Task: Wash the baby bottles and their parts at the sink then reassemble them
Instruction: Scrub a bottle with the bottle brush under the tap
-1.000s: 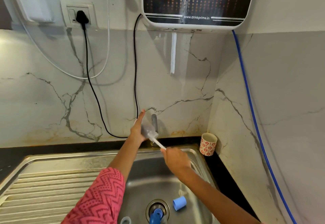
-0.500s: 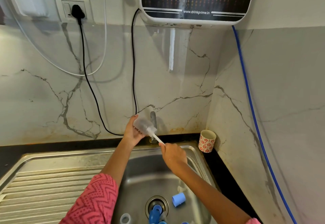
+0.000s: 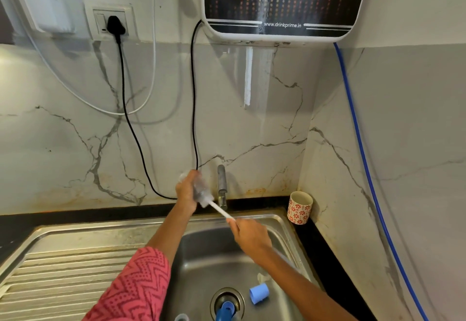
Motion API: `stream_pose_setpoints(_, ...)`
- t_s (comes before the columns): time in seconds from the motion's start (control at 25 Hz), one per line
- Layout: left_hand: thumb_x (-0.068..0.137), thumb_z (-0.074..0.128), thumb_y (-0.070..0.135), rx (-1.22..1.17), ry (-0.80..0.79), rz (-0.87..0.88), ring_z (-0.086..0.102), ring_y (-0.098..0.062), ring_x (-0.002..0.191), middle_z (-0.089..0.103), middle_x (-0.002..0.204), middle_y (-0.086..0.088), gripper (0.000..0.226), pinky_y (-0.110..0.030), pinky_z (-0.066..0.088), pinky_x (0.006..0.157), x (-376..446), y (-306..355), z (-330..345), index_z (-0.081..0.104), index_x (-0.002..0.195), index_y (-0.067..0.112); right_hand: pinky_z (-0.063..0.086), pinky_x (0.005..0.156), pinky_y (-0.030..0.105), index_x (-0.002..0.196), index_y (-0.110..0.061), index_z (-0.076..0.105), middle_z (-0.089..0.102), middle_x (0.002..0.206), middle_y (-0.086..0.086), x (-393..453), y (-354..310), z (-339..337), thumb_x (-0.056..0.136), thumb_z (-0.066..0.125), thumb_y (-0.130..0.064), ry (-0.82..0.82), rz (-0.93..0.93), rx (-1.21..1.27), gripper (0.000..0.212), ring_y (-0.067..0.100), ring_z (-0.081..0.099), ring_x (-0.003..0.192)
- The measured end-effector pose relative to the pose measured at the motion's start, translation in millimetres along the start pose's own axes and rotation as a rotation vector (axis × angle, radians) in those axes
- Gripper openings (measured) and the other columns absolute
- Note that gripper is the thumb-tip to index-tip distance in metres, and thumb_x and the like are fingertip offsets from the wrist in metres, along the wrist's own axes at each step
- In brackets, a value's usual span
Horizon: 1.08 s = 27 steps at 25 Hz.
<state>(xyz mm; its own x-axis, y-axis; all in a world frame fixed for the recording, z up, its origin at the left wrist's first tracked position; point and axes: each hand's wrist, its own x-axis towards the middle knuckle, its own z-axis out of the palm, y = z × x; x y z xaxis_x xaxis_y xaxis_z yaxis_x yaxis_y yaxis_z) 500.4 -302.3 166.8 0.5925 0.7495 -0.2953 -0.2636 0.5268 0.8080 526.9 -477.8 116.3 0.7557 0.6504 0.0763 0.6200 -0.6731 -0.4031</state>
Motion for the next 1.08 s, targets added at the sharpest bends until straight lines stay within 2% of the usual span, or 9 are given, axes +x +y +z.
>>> stream_pose_setpoints(0.12,0.08,0.067,0.016,-0.005,-0.041,0.031,0.056,-0.021,0.085,0.056,0.104,-0.011,0.017,-0.034,0.05,0.069,-8,-15,10,0.061,0.095,0.011,0.046,0.066,0.028,0.093,-0.017,0.061,0.059,0.081,0.002,9,5,-5,0.099,0.025,-0.052,0.01,0.103,-0.007,0.05,0.016,0.055,0.072)
stream_pose_setpoints(0.24,0.08,0.065,0.014,-0.04,0.023,0.032,0.055,-0.017,0.067,0.058,0.083,-0.008,0.009,-0.028,0.049,0.055,-4,-7,9,0.059,0.085,0.01,0.04,0.055,0.027,0.069,-0.019,0.052,0.047,0.061,-0.004,-10,-7,14,0.099,0.029,-0.05,-0.106,0.092,0.333,0.049,0.009,0.045,0.054)
stream_pose_setpoints(0.32,0.079,0.066,0.016,-0.058,0.054,0.014,0.053,-0.017,0.06,0.056,0.075,-0.006,0.01,-0.026,0.047,0.049,-4,-5,5,0.057,0.082,0.01,0.045,0.059,0.033,0.077,-0.018,0.059,0.048,0.062,-0.004,-13,-3,15,0.099,0.03,-0.049,-0.093,0.033,0.269,0.048,0.011,0.046,0.056)
stream_pose_setpoints(0.48,0.078,0.069,0.021,-0.075,-0.001,0.007,0.055,-0.022,0.09,0.056,0.095,-0.005,0.027,-0.039,0.05,0.082,0,1,8,0.059,0.102,0.015,0.041,0.061,0.029,0.098,-0.018,0.062,0.054,0.076,-0.002,8,18,-15,0.1,0.026,-0.05,0.031,0.054,-0.065,0.048,0.016,0.049,0.067)
stream_pose_setpoints(0.6,0.07,0.072,0.02,0.047,-0.082,0.09,0.052,-0.027,0.102,0.056,0.107,-0.009,0.03,-0.039,0.048,0.08,-2,7,14,0.063,0.098,0.016,0.04,0.054,0.028,0.077,-0.018,0.057,0.048,0.062,-0.004,-8,10,-7,0.097,0.029,-0.052,-0.036,0.089,0.266,0.049,0.01,0.044,0.052)
stream_pose_setpoints(0.72,0.068,0.072,0.023,-0.015,-0.055,0.101,0.056,-0.022,0.085,0.062,0.086,-0.003,0.021,-0.033,0.049,0.069,8,7,4,0.063,0.086,0.016,0.027,0.037,0.018,0.066,-0.022,0.044,0.037,0.053,-0.007,-27,-4,-5,0.098,0.036,-0.048,-0.236,0.14,0.68,0.043,0.003,0.031,0.038)
stream_pose_setpoints(0.84,0.061,0.07,0.026,-0.156,-0.258,0.061,0.054,-0.015,0.063,0.058,0.063,0.003,0.021,-0.027,0.049,0.059,4,16,3,0.058,0.074,0.016,0.025,0.038,0.016,0.065,-0.021,0.045,0.037,0.051,-0.008,-17,12,-10,0.097,0.041,-0.045,-0.197,0.072,0.745,0.041,0.003,0.03,0.038)
stream_pose_setpoints(0.92,0.056,0.071,0.023,-0.158,-0.328,0.025,0.058,-0.015,0.062,0.06,0.066,0.0,0.023,-0.028,0.05,0.064,1,18,4,0.06,0.075,0.015,0.029,0.045,0.019,0.063,-0.021,0.046,0.038,0.05,-0.008,-9,21,-11,0.095,0.041,-0.048,-0.153,0.059,0.685,0.042,0.004,0.034,0.042)
stream_pose_setpoints(1.08,0.068,0.072,0.018,-0.131,-0.058,0.046,0.057,-0.025,0.087,0.059,0.086,-0.005,0.027,-0.035,0.051,0.069,7,8,1,0.062,0.093,0.013,0.032,0.052,0.022,0.064,-0.022,0.048,0.043,0.055,-0.006,-5,12,-6,0.097,0.035,-0.052,-0.177,0.088,0.503,0.047,0.009,0.04,0.05)
